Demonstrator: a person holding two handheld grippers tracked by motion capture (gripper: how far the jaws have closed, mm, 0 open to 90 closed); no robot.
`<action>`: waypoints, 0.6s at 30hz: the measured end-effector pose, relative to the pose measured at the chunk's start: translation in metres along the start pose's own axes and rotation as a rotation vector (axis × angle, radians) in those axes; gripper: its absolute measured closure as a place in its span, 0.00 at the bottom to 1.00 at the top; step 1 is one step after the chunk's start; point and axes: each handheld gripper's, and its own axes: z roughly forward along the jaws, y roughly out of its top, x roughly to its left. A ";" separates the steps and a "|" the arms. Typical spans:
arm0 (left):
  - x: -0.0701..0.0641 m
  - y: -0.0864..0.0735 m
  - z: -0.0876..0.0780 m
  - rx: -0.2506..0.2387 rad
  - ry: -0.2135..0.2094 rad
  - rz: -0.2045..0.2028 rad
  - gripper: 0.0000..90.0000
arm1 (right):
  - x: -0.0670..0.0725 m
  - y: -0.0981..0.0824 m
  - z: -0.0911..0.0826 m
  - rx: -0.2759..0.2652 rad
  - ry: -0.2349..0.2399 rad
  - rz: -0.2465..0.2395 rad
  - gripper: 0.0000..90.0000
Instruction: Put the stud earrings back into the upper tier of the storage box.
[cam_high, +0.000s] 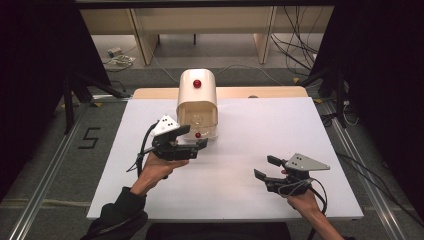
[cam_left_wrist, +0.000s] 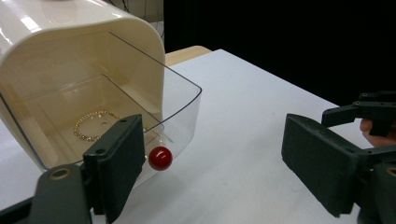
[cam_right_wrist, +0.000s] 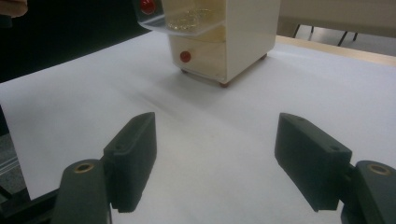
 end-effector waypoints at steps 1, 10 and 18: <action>0.000 -0.001 0.000 0.002 -0.001 0.001 0.23 | 0.000 0.000 0.000 0.000 0.001 0.000 0.34; 0.002 -0.005 -0.001 0.016 0.007 0.011 0.24 | -0.001 0.000 0.000 -0.004 0.005 0.001 0.34; 0.003 -0.011 -0.003 0.035 0.007 0.019 0.24 | -0.001 0.000 0.000 -0.004 0.005 -0.001 0.34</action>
